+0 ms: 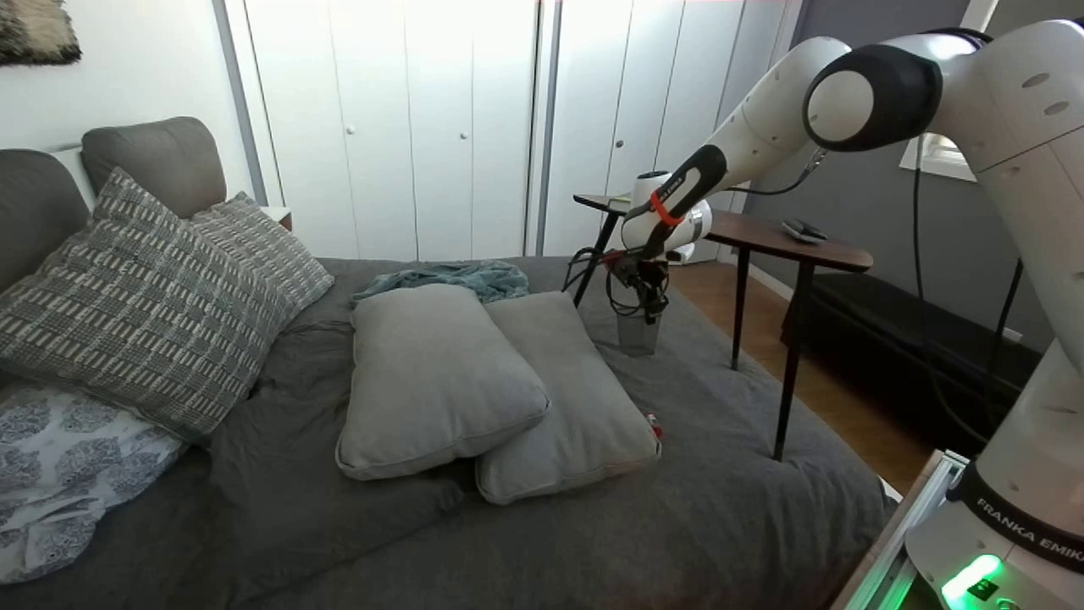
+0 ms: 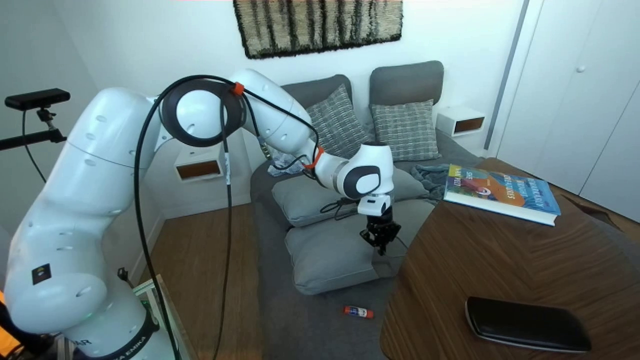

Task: Place the small bin on the bed

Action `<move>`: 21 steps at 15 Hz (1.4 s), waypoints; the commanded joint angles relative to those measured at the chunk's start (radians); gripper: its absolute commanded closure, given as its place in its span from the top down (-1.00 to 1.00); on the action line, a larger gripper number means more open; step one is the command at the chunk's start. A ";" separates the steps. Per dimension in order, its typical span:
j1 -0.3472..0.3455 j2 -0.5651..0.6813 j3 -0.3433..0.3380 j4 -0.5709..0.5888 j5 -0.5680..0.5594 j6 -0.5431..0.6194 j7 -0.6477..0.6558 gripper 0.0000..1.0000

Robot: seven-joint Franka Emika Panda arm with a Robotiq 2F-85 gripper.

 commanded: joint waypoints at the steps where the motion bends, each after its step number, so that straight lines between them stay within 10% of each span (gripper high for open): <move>1: 0.058 0.099 -0.083 0.007 -0.060 0.174 0.175 -0.97; 9: 0.148 0.363 -0.211 0.113 -0.086 0.233 0.419 -0.97; 21: -0.015 0.434 -0.043 0.272 0.032 0.247 0.397 -0.97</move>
